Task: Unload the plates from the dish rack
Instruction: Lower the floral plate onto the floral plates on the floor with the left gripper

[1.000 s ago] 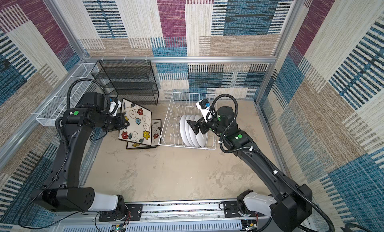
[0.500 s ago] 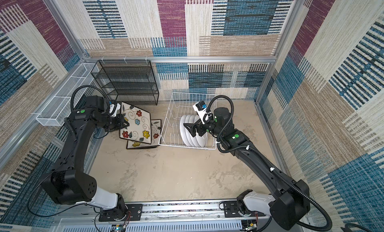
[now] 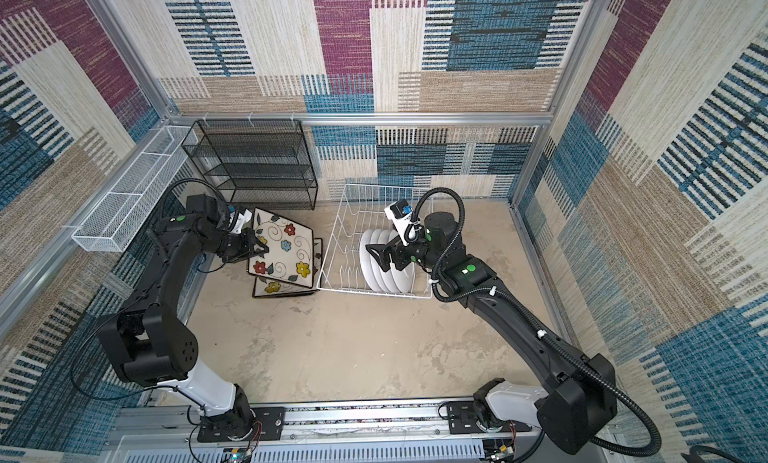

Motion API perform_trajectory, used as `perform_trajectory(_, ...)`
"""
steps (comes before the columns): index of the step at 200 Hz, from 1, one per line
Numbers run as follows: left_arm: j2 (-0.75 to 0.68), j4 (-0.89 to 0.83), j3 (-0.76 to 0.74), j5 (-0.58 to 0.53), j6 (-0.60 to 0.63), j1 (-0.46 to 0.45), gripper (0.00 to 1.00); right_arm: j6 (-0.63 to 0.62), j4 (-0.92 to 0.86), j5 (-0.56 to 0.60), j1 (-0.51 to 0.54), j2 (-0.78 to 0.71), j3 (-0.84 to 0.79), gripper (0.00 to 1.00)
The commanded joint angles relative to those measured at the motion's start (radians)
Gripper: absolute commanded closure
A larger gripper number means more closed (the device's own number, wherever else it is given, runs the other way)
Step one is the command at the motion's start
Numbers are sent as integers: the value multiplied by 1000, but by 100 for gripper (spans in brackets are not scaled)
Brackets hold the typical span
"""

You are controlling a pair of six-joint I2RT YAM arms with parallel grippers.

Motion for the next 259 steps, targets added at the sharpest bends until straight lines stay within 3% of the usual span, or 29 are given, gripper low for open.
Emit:
perform_trajectory(1, 20, 72, 7, 124, 42, 9, 100, 23, 7, -5, 1, 10, 11, 0)
perform_trajectory(142, 183, 52, 12, 204, 128, 64, 100, 48, -17, -36, 2, 46, 38, 0)
perform_trajectory(259, 278, 11, 11, 157, 173, 107, 100, 74, -5, -92, 1, 65, 67, 0)
